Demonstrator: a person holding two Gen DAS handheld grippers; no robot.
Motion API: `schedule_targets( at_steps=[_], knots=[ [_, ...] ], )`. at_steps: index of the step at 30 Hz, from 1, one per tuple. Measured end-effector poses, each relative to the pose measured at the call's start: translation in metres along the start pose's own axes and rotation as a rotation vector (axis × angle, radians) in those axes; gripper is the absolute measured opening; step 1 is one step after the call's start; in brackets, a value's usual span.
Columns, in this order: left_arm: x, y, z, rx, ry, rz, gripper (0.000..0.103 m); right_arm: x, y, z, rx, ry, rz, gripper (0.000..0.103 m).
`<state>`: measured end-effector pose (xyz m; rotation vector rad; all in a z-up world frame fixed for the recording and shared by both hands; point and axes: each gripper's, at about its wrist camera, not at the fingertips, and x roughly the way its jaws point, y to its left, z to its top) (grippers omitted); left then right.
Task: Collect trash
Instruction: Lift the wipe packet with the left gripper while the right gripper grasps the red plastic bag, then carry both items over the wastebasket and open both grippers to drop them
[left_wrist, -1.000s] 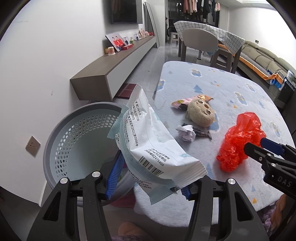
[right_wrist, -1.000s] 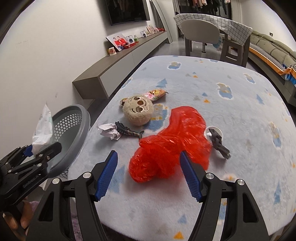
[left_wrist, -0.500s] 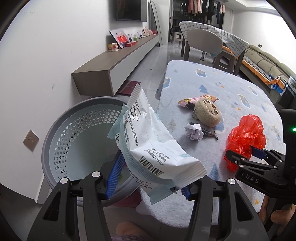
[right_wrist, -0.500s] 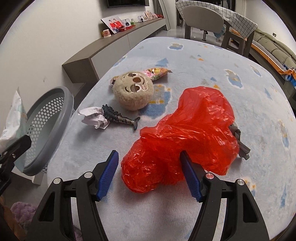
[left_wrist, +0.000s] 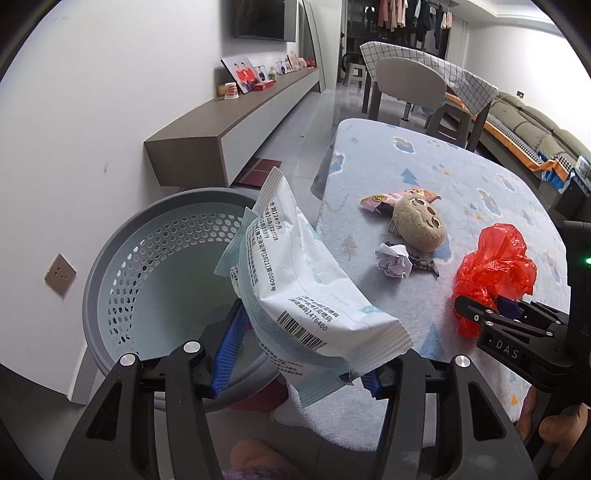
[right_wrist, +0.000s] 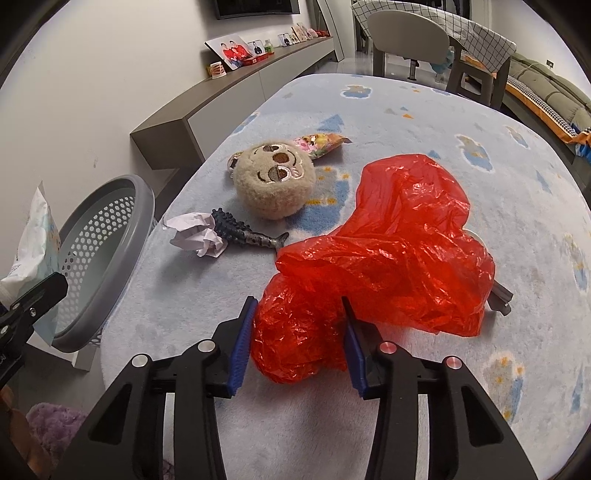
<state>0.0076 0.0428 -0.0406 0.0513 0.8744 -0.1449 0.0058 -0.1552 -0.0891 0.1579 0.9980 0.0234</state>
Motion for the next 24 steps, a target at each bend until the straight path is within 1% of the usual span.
schedule_targets(
  at_steps=[7,16,20,24],
  knots=[
    [-0.006,0.008,0.0,-0.009,-0.007,0.011,0.053,-0.014,-0.001,-0.006,0.021,-0.016,0.039,0.042],
    [-0.012,0.032,-0.005,-0.03,-0.008,0.036,0.053,-0.036,0.006,-0.007,0.025,-0.052,0.074,0.041],
    [-0.014,0.046,-0.004,-0.04,-0.012,0.054,0.053,-0.046,0.023,0.0,0.0,-0.064,0.097,0.041],
    [-0.016,0.061,-0.002,-0.047,-0.018,0.082,0.053,-0.049,0.052,0.01,-0.055,-0.072,0.14,0.042]
  ],
)
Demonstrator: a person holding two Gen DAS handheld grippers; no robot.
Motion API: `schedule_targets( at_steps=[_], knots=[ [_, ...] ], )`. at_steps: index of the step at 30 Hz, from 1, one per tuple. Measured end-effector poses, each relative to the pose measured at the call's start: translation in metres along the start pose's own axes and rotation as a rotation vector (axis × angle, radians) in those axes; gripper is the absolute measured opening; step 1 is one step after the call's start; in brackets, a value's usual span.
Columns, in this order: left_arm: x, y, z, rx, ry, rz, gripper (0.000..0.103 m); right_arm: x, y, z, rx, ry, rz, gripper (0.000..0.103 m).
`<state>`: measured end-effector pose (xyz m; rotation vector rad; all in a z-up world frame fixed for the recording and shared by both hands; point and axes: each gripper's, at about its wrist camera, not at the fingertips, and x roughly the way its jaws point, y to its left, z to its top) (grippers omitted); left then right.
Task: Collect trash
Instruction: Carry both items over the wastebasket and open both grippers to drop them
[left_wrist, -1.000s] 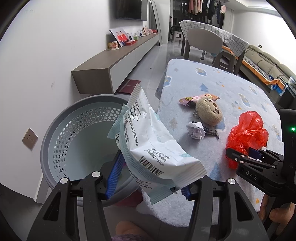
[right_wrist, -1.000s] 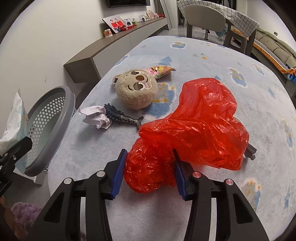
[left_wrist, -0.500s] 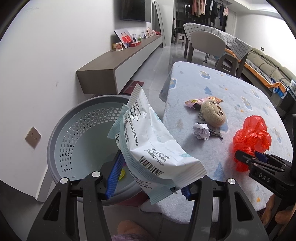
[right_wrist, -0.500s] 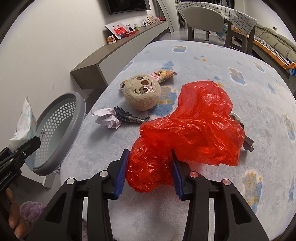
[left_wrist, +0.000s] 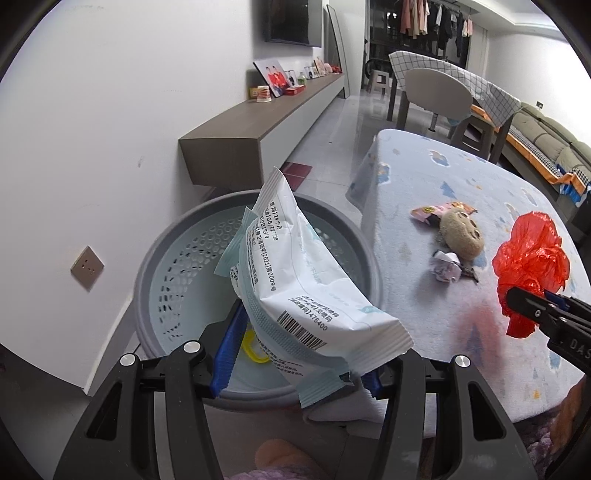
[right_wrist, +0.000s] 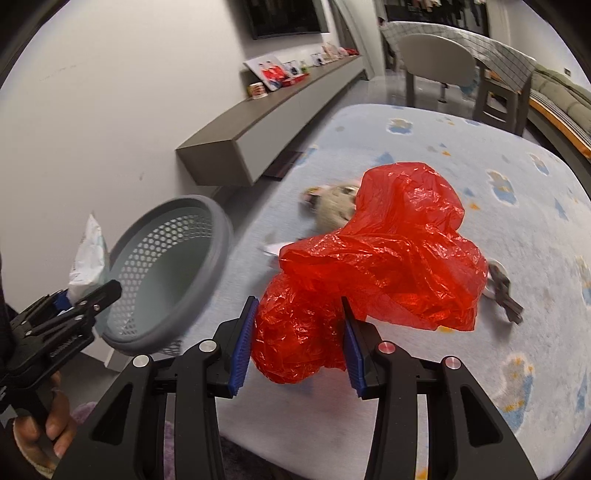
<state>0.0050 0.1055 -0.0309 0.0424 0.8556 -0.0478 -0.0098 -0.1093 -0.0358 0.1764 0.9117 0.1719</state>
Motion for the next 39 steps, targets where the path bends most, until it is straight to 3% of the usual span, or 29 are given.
schedule_targets(
  at_steps=[18,27,32,34,39],
  knots=[
    [0.035,0.079,0.011,-0.081,0.037,0.068,0.053,0.075,0.138,0.042,-0.34,0.07,0.19,0.041],
    [0.048,0.097,0.008,-0.14,0.068,0.058,0.056,0.108,0.153,0.052,-0.384,0.108,0.204,0.042],
    [0.049,0.099,0.008,-0.15,0.062,0.06,0.071,0.113,0.153,0.055,-0.379,0.102,0.201,0.059],
    [0.048,0.099,0.007,-0.15,0.058,0.066,0.072,0.114,0.152,0.057,-0.37,0.097,0.205,0.066],
    [0.048,0.1,0.006,-0.154,0.058,0.067,0.073,0.113,0.148,0.057,-0.357,0.096,0.204,0.067]
  ],
)
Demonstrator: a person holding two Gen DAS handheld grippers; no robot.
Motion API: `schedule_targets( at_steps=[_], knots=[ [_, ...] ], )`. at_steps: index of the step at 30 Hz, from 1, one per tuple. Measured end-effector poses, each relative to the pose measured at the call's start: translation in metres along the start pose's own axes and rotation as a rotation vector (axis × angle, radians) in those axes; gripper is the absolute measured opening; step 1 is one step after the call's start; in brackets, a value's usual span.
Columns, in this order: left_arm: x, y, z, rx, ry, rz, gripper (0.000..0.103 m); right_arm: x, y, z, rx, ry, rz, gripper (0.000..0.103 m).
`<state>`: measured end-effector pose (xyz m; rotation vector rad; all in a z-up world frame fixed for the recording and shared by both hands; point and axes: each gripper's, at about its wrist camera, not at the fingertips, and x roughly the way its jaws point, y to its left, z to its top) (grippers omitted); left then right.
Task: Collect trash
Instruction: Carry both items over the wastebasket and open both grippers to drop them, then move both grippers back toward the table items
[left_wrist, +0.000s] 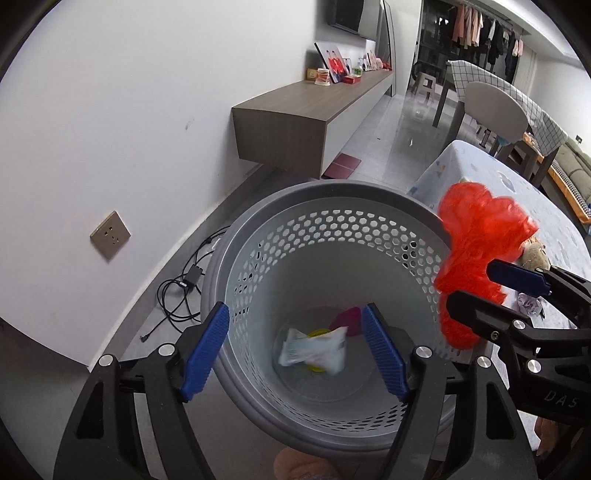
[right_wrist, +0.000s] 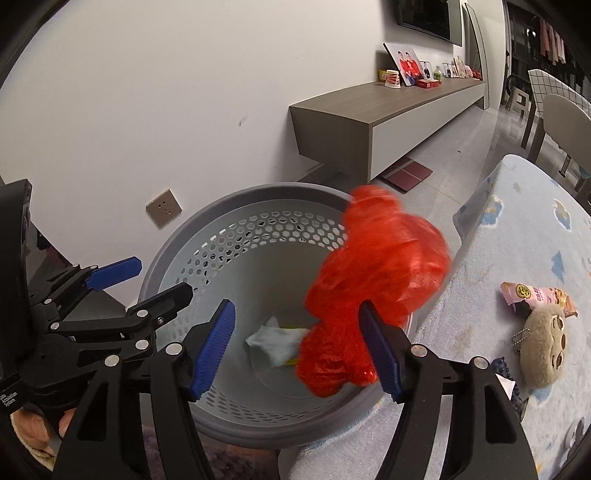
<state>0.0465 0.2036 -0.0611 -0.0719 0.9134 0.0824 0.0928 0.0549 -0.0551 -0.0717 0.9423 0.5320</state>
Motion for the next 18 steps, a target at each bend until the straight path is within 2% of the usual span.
schedule_targets(
  at_steps=[13,18],
  knots=[
    [-0.001,0.004,0.002,-0.018,-0.008,0.01,0.075,-0.007,-0.004,-0.008,0.024,-0.003,-0.004,0.067],
    [-0.005,0.003,0.001,-0.015,-0.022,0.019,0.081,-0.008,-0.005,-0.016,0.041,0.001,-0.022,0.067]
  ],
)
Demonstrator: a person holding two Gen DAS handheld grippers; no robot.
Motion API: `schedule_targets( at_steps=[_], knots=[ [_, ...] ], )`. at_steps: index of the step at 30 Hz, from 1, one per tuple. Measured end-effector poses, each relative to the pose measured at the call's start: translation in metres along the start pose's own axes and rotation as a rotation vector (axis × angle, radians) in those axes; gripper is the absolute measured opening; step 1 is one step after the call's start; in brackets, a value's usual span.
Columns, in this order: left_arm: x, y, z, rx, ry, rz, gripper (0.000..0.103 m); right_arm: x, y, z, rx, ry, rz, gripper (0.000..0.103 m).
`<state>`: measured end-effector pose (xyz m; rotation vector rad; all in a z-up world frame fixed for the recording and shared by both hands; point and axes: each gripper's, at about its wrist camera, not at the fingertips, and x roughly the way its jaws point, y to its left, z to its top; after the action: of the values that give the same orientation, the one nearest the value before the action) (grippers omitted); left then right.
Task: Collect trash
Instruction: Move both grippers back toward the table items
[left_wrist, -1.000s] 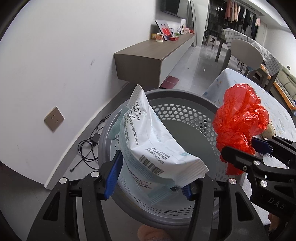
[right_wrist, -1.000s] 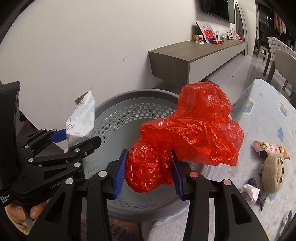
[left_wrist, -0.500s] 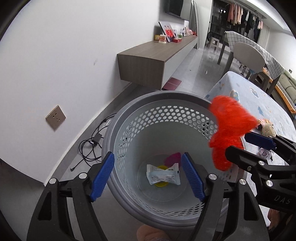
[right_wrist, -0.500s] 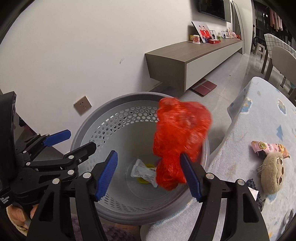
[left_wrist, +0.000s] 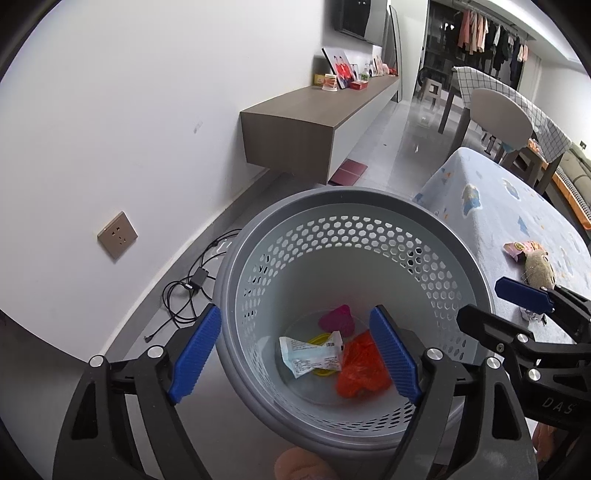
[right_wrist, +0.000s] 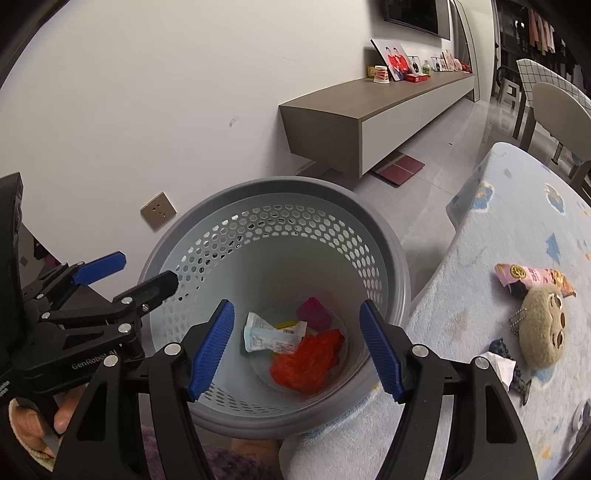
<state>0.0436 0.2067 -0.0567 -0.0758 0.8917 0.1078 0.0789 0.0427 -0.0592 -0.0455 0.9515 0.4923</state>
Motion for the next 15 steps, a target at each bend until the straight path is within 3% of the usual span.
schedule_targets(
  at_steps=[15],
  knots=[
    [-0.021,-0.015,0.003,0.013,-0.041,-0.028,0.09,-0.035,-0.024,-0.029,0.101,-0.03,-0.077,0.067]
  ],
)
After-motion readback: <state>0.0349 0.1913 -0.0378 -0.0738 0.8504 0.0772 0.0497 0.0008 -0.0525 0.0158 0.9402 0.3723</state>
